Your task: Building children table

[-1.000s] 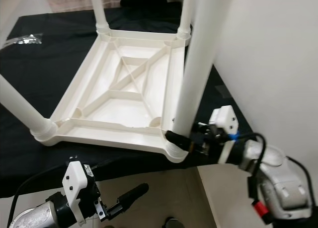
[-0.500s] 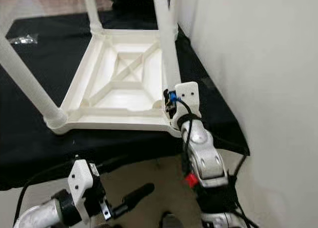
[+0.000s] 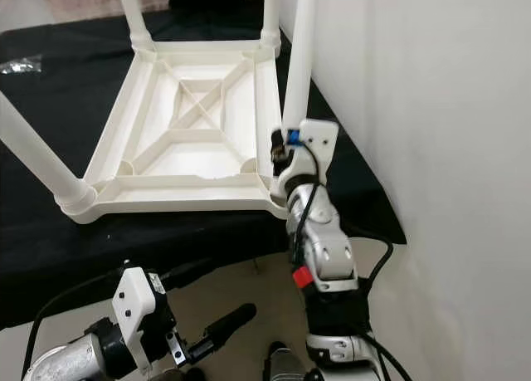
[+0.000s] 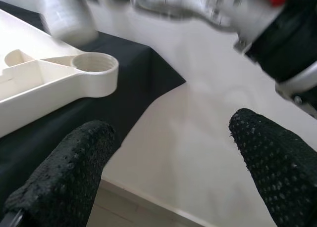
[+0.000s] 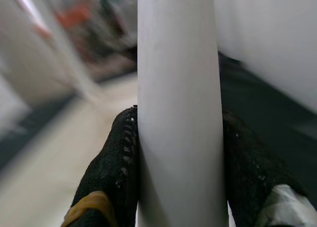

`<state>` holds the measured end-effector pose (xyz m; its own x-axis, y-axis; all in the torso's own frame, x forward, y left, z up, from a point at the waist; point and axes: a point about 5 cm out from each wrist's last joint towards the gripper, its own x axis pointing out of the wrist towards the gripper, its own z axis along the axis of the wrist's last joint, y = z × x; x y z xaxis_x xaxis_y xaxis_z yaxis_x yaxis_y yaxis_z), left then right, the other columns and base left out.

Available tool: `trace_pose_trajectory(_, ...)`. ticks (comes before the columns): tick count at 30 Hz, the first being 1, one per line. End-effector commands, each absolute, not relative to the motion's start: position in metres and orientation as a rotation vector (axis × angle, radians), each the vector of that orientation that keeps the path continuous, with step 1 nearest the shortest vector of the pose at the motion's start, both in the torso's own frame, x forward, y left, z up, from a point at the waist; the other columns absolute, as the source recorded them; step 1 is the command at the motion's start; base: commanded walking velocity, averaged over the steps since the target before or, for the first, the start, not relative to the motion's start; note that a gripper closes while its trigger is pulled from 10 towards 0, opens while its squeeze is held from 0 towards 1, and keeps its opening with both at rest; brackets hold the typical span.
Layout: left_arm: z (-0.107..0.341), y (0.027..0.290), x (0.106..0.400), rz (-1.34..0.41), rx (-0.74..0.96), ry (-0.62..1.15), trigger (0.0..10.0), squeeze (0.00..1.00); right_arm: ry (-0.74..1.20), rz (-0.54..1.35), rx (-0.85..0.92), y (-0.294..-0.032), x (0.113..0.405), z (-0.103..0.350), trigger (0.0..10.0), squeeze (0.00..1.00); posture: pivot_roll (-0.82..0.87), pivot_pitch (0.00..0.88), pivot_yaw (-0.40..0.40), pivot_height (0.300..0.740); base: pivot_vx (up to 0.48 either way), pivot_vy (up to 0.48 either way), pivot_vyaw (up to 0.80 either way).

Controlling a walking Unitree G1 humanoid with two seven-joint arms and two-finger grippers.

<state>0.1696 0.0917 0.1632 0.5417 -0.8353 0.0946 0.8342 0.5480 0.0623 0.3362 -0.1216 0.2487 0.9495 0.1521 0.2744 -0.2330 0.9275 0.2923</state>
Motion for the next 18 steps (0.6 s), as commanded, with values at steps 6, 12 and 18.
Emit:
trace_pose_trajectory(6,0.159,0.094,0.179,-0.96,0.004,-0.11,10.0,0.0,-0.558,0.622,0.562,-0.127,0.304,0.309,0.0,0.0,-0.03,0.212,0.009,0.74,0.0,0.0,0.0)
trace_pose_trajectory(12,0.162,0.094,0.191,-0.92,-0.059,-0.138,10.0,0.0,-0.632,0.892,0.728,-0.13,0.284,0.321,0.0,0.0,-0.04,0.202,0.007,0.74,0.0,0.0,0.0)
trace_pose_trajectory(18,0.167,0.101,0.2,-0.877,-0.143,-0.159,10.0,0.0,-0.693,1.055,0.787,-0.132,0.273,0.331,0.0,0.0,-0.05,0.197,0.001,0.74,0.0,0.0,0.0)
